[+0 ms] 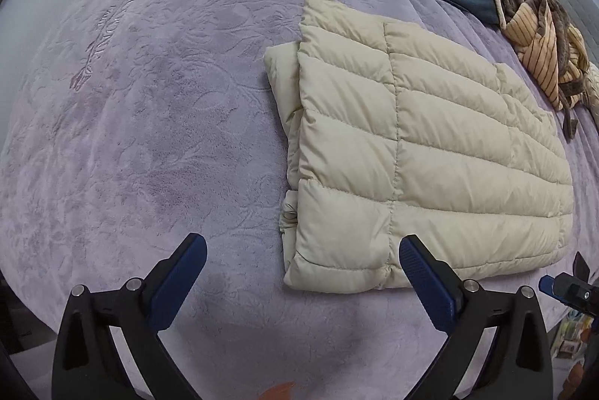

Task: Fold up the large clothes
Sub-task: 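Open both tools and withdraw from the folded bundle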

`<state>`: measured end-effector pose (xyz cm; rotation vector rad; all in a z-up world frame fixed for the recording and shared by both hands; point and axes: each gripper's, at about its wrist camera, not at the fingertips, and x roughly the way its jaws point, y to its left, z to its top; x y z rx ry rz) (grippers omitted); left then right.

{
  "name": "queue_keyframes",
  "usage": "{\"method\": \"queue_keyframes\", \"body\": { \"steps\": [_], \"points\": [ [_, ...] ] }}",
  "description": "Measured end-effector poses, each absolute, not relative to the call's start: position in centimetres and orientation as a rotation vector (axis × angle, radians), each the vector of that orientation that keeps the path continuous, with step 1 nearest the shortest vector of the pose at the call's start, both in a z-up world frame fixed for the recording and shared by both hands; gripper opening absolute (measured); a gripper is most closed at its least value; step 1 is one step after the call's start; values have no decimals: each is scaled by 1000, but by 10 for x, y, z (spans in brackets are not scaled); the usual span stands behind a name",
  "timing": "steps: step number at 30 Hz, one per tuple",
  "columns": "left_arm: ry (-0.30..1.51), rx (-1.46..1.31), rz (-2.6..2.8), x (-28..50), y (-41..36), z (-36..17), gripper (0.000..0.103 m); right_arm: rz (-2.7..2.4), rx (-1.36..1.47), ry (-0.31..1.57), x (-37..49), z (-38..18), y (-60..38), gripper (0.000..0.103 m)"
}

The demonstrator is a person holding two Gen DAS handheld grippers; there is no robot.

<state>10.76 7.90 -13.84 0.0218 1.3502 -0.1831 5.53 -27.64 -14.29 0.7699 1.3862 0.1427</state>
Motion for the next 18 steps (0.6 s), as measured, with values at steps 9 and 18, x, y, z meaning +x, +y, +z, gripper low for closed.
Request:
{"method": "queue_keyframes", "body": {
  "steps": [9,18],
  "points": [
    [1337,59,-185,113,84,-140,103,104,599,1350,61,-124,-248,86],
    [1375,-150,-300,146,123,-155,103,45,487,1333,67,-112,-228,86]
  ]
}}
